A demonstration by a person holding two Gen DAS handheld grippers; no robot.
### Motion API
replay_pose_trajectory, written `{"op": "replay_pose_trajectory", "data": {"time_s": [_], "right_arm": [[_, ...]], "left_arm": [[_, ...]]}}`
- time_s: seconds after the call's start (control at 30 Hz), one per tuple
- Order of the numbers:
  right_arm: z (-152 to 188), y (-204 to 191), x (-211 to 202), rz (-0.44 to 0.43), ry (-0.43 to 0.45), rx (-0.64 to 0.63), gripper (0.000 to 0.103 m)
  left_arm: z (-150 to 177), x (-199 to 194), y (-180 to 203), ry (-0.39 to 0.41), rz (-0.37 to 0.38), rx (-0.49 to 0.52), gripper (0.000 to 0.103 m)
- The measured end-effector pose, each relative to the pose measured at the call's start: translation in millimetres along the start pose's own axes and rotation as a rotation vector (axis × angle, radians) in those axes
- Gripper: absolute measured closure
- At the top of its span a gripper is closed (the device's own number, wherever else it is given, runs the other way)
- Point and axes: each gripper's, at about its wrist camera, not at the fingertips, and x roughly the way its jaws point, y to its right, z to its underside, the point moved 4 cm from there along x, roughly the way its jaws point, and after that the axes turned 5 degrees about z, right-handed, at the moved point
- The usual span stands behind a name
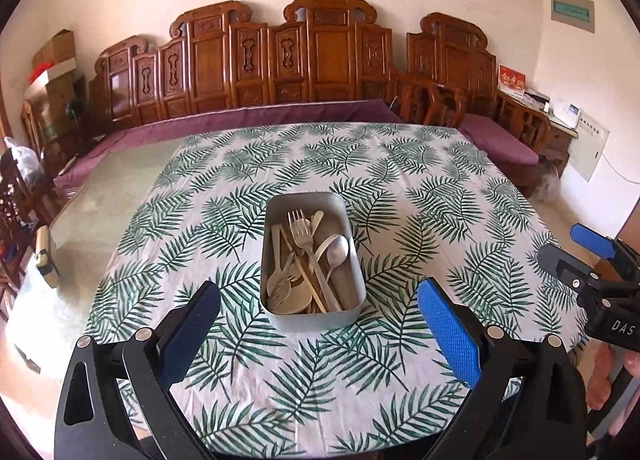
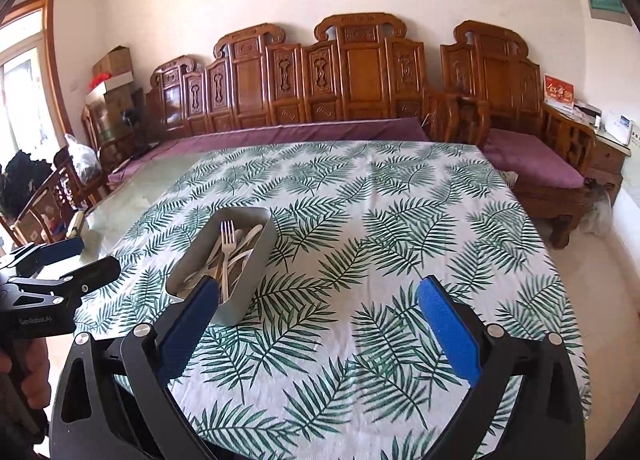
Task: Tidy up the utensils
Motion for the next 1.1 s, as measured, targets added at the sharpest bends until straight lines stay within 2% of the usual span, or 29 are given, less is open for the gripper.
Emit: {"op": "replay_pose_trajectory", "data": {"time_s": [0.53, 0.73, 1.1], "right_arm": [[-44, -17, -129, 0.012, 0.271, -0.020, 0.003], [-45, -15, -148, 0.021, 0.299, -0.018, 0.003], [-44, -9, -152, 0.031, 0.305, -0.011, 0.003]], "left_arm": [[-35, -124, 12, 0.249, -0.029, 0.006, 0.008], [-39, -147, 15, 0.293, -0.029, 0.003, 0.008], [-39, -152, 18, 0.299, -0.022, -0.002, 0.008]]}}
